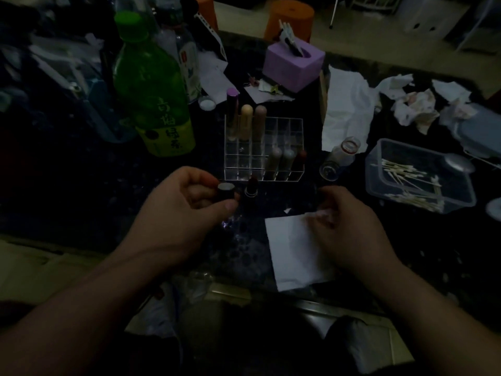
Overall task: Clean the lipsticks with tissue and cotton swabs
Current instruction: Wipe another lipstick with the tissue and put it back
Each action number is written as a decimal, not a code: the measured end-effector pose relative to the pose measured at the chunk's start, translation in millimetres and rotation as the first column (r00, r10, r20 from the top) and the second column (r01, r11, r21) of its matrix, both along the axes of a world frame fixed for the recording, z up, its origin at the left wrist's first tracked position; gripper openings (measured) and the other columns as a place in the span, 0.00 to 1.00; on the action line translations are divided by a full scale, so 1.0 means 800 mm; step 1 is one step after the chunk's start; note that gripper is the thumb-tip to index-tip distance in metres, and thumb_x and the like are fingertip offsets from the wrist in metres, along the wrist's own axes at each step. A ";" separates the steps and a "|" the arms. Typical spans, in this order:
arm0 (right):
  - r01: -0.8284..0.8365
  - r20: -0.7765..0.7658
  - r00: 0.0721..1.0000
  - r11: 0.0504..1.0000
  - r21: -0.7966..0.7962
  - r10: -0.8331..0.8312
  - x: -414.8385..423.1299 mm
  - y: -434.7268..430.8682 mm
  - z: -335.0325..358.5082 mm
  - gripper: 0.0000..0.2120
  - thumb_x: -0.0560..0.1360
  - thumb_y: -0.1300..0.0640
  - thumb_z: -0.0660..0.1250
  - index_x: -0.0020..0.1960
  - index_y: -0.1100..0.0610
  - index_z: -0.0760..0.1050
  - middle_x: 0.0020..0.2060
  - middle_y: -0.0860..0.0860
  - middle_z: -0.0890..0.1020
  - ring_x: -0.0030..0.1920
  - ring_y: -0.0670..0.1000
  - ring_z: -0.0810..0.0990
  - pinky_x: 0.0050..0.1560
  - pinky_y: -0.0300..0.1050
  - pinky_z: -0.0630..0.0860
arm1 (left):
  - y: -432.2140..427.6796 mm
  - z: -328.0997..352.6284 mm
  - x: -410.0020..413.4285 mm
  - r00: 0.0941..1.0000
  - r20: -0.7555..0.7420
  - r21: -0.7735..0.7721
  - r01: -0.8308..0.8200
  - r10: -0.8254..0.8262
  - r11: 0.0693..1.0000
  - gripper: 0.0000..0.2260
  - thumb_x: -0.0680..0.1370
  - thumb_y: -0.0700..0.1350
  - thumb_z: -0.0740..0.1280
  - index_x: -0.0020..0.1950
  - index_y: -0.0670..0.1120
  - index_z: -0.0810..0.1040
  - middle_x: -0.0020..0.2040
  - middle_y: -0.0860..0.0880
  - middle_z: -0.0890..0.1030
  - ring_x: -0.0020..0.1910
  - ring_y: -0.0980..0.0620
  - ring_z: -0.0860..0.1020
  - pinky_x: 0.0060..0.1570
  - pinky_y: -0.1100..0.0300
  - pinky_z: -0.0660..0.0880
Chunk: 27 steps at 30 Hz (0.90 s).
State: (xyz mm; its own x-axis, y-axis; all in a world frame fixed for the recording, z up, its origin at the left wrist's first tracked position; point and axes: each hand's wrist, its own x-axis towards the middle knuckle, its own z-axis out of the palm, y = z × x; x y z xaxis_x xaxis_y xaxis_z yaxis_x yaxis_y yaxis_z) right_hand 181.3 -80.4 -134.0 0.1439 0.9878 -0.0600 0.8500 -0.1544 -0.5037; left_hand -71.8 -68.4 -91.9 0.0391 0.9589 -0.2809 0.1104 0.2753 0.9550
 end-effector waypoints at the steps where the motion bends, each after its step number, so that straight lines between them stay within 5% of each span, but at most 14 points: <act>1: -0.039 0.086 0.996 0.997 0.059 0.034 -0.002 0.002 0.001 0.23 0.71 0.51 0.72 0.65 0.50 0.74 0.49 0.46 0.80 0.54 0.50 0.75 0.51 0.44 0.73 | 0.004 -0.004 -0.001 0.998 -0.032 -0.008 -0.055 0.055 0.998 0.18 0.67 0.43 0.77 0.51 0.47 0.72 0.48 0.42 0.85 0.42 0.43 0.86 0.39 0.52 0.79; 3: -0.141 0.184 0.977 0.972 0.189 0.105 -0.010 0.006 0.003 0.22 0.69 0.49 0.74 0.61 0.52 0.77 0.52 0.48 0.79 0.56 0.53 0.73 0.55 0.44 0.70 | 0.010 -0.008 -0.003 0.991 -0.065 -0.006 -0.119 0.118 0.993 0.15 0.74 0.40 0.74 0.48 0.50 0.68 0.49 0.38 0.83 0.35 0.42 0.85 0.32 0.53 0.77; 5: -0.195 0.124 0.978 0.948 0.251 0.169 -0.027 0.012 0.004 0.18 0.69 0.49 0.75 0.57 0.53 0.79 0.51 0.48 0.79 0.55 0.51 0.73 0.55 0.39 0.66 | 0.013 -0.013 -0.004 0.989 -0.080 0.011 -0.126 0.126 0.992 0.12 0.79 0.39 0.69 0.46 0.50 0.67 0.49 0.37 0.82 0.32 0.41 0.84 0.30 0.53 0.75; 8: -0.159 -0.065 0.983 0.969 0.191 0.174 -0.062 0.021 0.000 0.17 0.70 0.46 0.75 0.56 0.50 0.80 0.47 0.43 0.78 0.53 0.46 0.73 0.51 0.36 0.67 | 0.015 -0.018 -0.005 0.991 -0.082 0.057 -0.104 0.109 0.993 0.11 0.81 0.36 0.65 0.42 0.49 0.72 0.48 0.42 0.82 0.30 0.44 0.83 0.30 0.55 0.75; 15: -0.177 0.007 0.984 0.977 0.123 0.177 -0.095 0.058 -0.028 0.18 0.71 0.45 0.74 0.57 0.51 0.81 0.51 0.50 0.81 0.55 0.54 0.74 0.55 0.45 0.70 | 0.010 -0.023 -0.009 0.987 -0.162 0.027 -0.017 0.021 0.999 0.13 0.82 0.37 0.64 0.45 0.50 0.84 0.31 0.43 0.83 0.28 0.53 0.79 0.32 0.65 0.76; 19: -0.204 -0.049 0.976 0.968 0.147 0.213 -0.104 0.058 -0.028 0.11 0.72 0.48 0.74 0.52 0.51 0.82 0.47 0.48 0.81 0.51 0.50 0.74 0.47 0.37 0.66 | 0.009 -0.023 -0.010 0.967 -0.253 0.045 0.045 -0.032 0.998 0.08 0.78 0.40 0.70 0.55 0.50 0.83 0.44 0.50 0.83 0.34 0.61 0.81 0.37 0.69 0.77; 22: -0.235 -0.290 0.924 0.969 0.079 0.248 -0.106 0.050 -0.004 0.09 0.74 0.50 0.72 0.54 0.49 0.81 0.48 0.42 0.83 0.49 0.41 0.80 0.50 0.35 0.75 | 0.010 -0.017 -0.009 0.935 -0.354 0.143 0.083 -0.027 0.986 0.13 0.73 0.50 0.75 0.57 0.54 0.83 0.53 0.57 0.79 0.43 0.63 0.80 0.43 0.73 0.75; 27: -0.300 -0.395 0.869 0.952 0.059 0.299 -0.096 0.018 0.036 0.00 0.73 0.51 0.70 0.44 0.47 0.79 0.39 0.43 0.83 0.40 0.41 0.81 0.39 0.38 0.78 | 0.006 -0.007 0.007 0.966 -0.244 0.203 0.139 -0.087 0.969 0.16 0.69 0.53 0.78 0.55 0.56 0.85 0.55 0.57 0.78 0.45 0.60 0.82 0.45 0.66 0.79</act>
State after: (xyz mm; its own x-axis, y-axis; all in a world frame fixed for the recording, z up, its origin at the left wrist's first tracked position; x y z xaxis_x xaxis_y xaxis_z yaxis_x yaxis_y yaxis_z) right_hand 104.6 -66.2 -105.0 -0.1950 0.9793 -0.0534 0.5870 0.0729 -0.8063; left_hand -66.3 -63.5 -97.3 0.1095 0.9906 -0.0813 0.3541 0.0376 0.9344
